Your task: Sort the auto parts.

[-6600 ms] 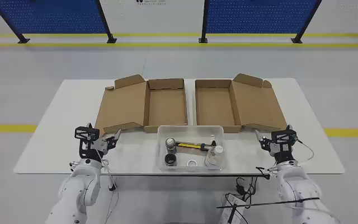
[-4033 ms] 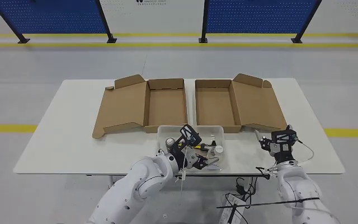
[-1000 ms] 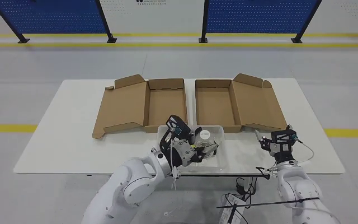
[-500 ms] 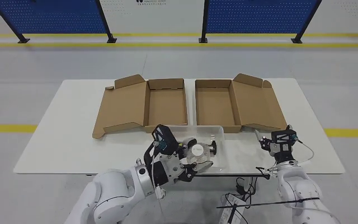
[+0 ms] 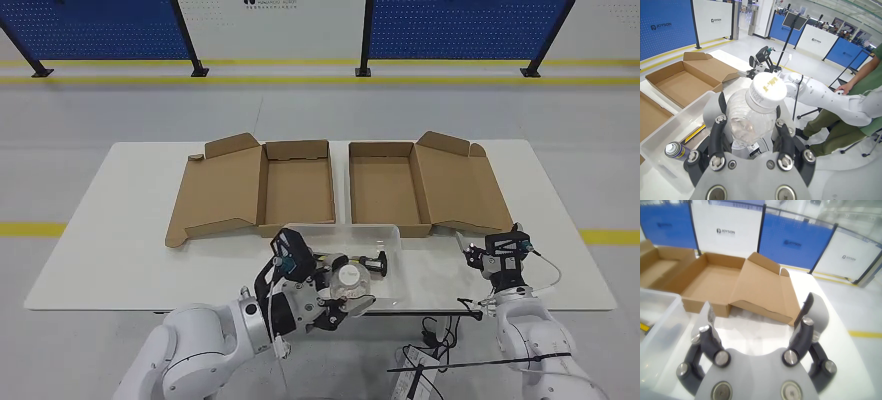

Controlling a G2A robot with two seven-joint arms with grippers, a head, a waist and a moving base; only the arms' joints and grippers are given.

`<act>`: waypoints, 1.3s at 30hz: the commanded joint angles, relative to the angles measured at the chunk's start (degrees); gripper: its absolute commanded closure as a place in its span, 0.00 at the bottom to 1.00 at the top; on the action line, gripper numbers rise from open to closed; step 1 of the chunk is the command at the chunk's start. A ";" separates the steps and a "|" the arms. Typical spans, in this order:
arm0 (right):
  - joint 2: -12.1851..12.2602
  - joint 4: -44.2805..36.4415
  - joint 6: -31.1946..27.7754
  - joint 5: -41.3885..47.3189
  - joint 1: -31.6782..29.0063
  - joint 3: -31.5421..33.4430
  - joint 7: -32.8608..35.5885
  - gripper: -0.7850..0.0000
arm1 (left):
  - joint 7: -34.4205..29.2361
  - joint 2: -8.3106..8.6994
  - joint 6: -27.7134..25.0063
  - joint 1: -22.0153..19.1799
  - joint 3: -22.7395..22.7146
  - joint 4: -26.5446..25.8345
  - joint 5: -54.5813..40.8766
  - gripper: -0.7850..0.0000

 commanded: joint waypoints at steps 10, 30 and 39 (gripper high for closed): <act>0.00 0.00 0.00 0.00 0.00 0.00 0.00 0.00 | 2.10 0.45 1.46 -1.15 -0.45 1.11 1.51 1.00; 0.00 0.00 0.00 0.00 0.00 0.00 0.00 0.00 | 14.92 -0.28 14.62 -12.63 -2.36 10.70 13.32 1.00; 0.00 0.00 0.00 0.00 0.00 0.00 0.00 0.00 | 15.47 -1.34 20.07 -19.74 3.24 17.89 19.42 1.00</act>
